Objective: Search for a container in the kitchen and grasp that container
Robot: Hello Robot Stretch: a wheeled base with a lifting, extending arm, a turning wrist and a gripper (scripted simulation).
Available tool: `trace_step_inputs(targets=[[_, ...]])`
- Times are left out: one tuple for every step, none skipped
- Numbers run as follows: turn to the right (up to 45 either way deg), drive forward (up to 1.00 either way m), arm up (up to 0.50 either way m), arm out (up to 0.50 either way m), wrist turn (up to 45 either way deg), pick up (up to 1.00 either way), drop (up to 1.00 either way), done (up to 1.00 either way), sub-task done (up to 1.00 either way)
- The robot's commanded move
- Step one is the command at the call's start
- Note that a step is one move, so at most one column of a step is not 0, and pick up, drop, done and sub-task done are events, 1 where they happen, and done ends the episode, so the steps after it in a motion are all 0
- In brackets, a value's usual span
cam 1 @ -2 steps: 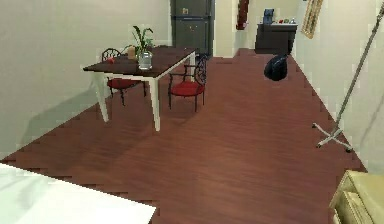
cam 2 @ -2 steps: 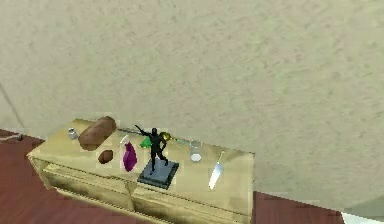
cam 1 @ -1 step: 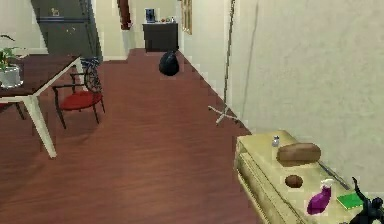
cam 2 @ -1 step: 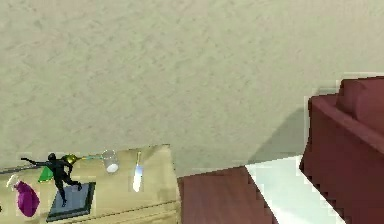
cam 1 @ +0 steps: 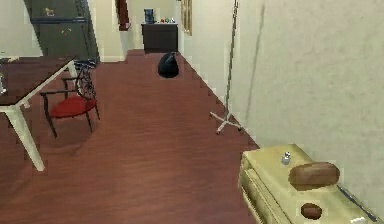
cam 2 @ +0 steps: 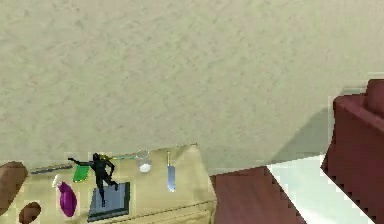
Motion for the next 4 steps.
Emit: trace_step_inputs(targets=[[-9.0,0.0,0.0,0.0,0.0,0.0,0.0,0.0,0.0],[0.0,0.2,0.0,0.0,0.0,0.0,0.0,0.0,0.0],[-15.0,0.0,0.0,0.0,0.0,0.0,0.0,0.0,0.0],[0.0,0.0,0.5,0.0,0.0,0.0,0.0,0.0,0.0]])
